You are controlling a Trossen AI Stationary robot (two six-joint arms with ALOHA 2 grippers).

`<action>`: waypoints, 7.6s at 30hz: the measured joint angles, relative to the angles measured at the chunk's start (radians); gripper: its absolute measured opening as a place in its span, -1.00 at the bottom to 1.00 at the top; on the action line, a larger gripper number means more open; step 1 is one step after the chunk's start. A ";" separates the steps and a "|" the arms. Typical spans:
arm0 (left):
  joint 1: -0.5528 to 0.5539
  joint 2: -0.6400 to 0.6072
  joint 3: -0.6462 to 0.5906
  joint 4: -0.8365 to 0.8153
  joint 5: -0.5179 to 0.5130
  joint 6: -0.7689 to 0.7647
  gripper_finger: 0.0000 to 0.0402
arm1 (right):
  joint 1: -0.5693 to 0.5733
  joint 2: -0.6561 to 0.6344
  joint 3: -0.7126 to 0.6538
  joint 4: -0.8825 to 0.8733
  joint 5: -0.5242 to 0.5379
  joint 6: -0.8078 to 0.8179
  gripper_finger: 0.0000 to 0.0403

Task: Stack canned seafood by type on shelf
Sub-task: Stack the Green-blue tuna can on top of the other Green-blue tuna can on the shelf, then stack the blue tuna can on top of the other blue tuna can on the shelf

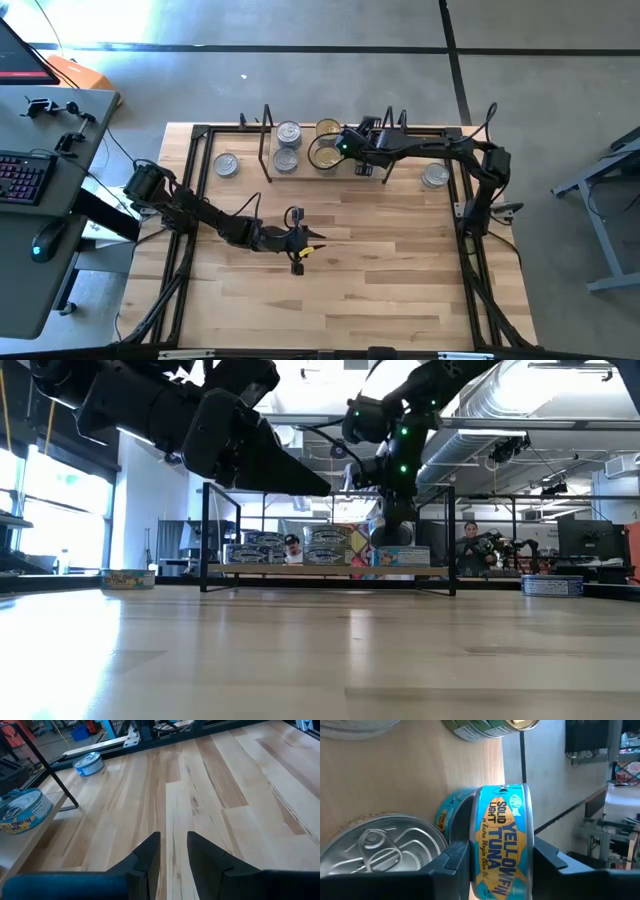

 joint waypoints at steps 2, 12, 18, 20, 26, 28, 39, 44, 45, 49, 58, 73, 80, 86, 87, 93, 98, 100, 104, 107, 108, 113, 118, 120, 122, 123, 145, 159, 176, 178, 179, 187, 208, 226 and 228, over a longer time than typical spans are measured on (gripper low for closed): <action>0.000 0.000 0.000 -0.001 0.000 0.000 -0.55 | -0.008 0.001 0.000 0.000 0.000 0.000 -0.40; 0.000 0.000 0.000 0.000 0.000 0.000 -0.55 | -0.016 0.001 0.000 -0.003 -0.015 0.000 -0.08; 0.000 0.000 0.000 -0.001 0.000 0.000 -0.55 | -0.016 0.001 0.000 -0.005 -0.052 -0.002 -0.04; -0.003 0.000 0.000 -0.001 0.000 0.000 -0.55 | -0.016 0.001 0.000 -0.006 -0.054 -0.010 -0.03; -0.006 0.000 0.000 -0.001 0.001 -0.001 -0.55 | -0.007 -0.004 0.010 -0.028 -0.046 -0.018 -0.02; -0.006 0.000 0.000 -0.001 0.001 0.000 -0.55 | 0.007 -0.008 0.037 -0.055 -0.046 -0.012 -0.02; -0.007 0.000 0.000 -0.006 0.001 -0.012 -0.55 | 0.181 -0.009 0.139 -0.213 -0.310 0.236 -0.02; -0.027 0.000 0.000 -0.008 0.001 -0.016 -0.55 | 0.310 -0.009 0.018 -0.118 -0.322 0.323 -0.02; -0.031 0.000 0.000 -0.008 0.000 -0.016 -0.55 | 0.335 -0.009 -0.009 -0.090 -0.322 0.342 -0.02; -0.047 0.000 0.000 -0.008 -0.009 -0.016 -0.55 | 0.426 -0.009 -0.124 0.079 -0.321 0.421 -0.02; -0.051 -0.001 0.000 -0.015 -0.037 -0.017 -0.55 | 0.552 -0.009 -0.427 0.554 -0.314 0.644 -0.02; -0.085 -0.208 0.000 -0.836 -0.296 -0.525 -0.55 | 0.642 -0.009 -0.637 1.107 -0.269 0.735 -0.02; -0.065 -0.365 0.000 -1.236 -0.388 -0.805 -0.55 | 0.641 -0.009 -0.639 1.112 -0.234 0.734 -0.02; 0.006 -0.392 0.000 -1.305 -0.399 -0.947 -0.55 | 0.646 -0.009 -0.639 1.111 -0.225 0.715 -0.02; 0.017 -0.389 0.000 -1.317 -0.399 -0.961 -0.55 | 0.647 -0.009 -0.639 1.111 -0.225 0.715 -0.02; 0.067 -0.380 -0.030 -1.305 -0.364 -0.979 -0.47 | 0.647 -0.010 -0.638 1.069 -0.225 0.723 -0.02; 0.045 -0.380 -0.088 -1.178 -0.313 -0.978 -0.42 | 0.665 -0.106 -0.637 0.754 -0.231 0.823 -0.02; 0.022 -0.379 -0.124 -1.065 -0.311 -0.948 -0.42 | 0.672 -0.171 -0.637 0.542 -0.254 0.890 -0.02; -0.025 -0.379 -0.210 -0.727 -0.310 -0.786 -0.44 | 0.674 -0.309 -0.637 0.092 -0.269 1.048 -0.02; -0.047 -0.378 -0.267 -0.465 -0.310 -0.648 -0.44 | 0.651 -0.401 -0.637 -0.220 -0.187 1.188 -0.02; -0.051 -0.378 -0.282 -0.395 -0.310 -0.607 -0.44 | 0.633 -0.428 -0.637 -0.302 -0.156 1.242 -0.02; -0.058 -0.378 -0.320 -0.204 -0.311 -0.472 -0.44 | 0.509 -0.509 -0.637 -0.508 -0.023 1.422 -0.03; -0.056 -0.378 -0.320 -0.191 -0.312 -0.452 -0.44 | 0.359 -0.498 -0.637 -0.498 0.049 1.397 -0.23; -0.056 -0.378 -0.320 -0.191 -0.312 -0.453 -0.44 | 0.298 -0.482 -0.637 -0.507 0.057 1.373 -0.39; -0.056 -0.378 -0.320 -0.191 -0.311 -0.453 -0.44 | 0.242 -0.471 -0.637 -0.516 0.060 1.346 -0.56; -0.056 -0.378 -0.320 -0.191 -0.310 -0.453 -0.44 | 0.218 -0.467 -0.638 -0.515 0.061 1.330 -0.65; -0.057 -0.378 -0.320 -0.190 -0.308 -0.453 -0.44 | 0.005 -0.434 -0.764 -0.230 -0.109 1.072 -1.00; -0.058 -0.378 -0.320 -0.179 -0.257 -0.453 -0.44 | 0.333 -0.435 -0.644 -0.256 -0.656 1.338 -1.00; -0.059 -0.377 -0.319 -0.092 -0.250 -0.381 -0.44 | 0.532 -0.066 -0.645 0.979 -0.609 1.231 -1.00; -0.059 -0.377 -0.319 -0.066 -0.227 -0.366 -0.44 | 0.525 0.025 -0.646 1.215 -0.574 1.184 -1.00; -0.059 -0.377 -0.319 -0.059 -0.215 -0.359 -0.44 | 0.522 0.065 -0.643 1.311 -0.558 1.155 -1.00; -0.071 -0.377 -0.319 -0.024 -0.180 -0.357 -0.44 | 0.514 0.120 -0.549 1.519 -0.536 0.919 -1.00; -0.079 -0.071 -0.141 -0.031 0.075 -0.213 -0.67 | 0.479 -0.002 -0.540 0.853 -0.254 0.971 -1.00; 0.017 -0.122 -0.040 -0.573 -0.203 -0.420 -0.91 | 0.548 0.038 -0.540 1.028 -0.317 0.912 -1.00; 0.017 -0.177 -0.040 -0.648 -0.243 -0.443 -0.91 | 0.552 0.049 -0.539 1.104 -0.317 0.870 -1.00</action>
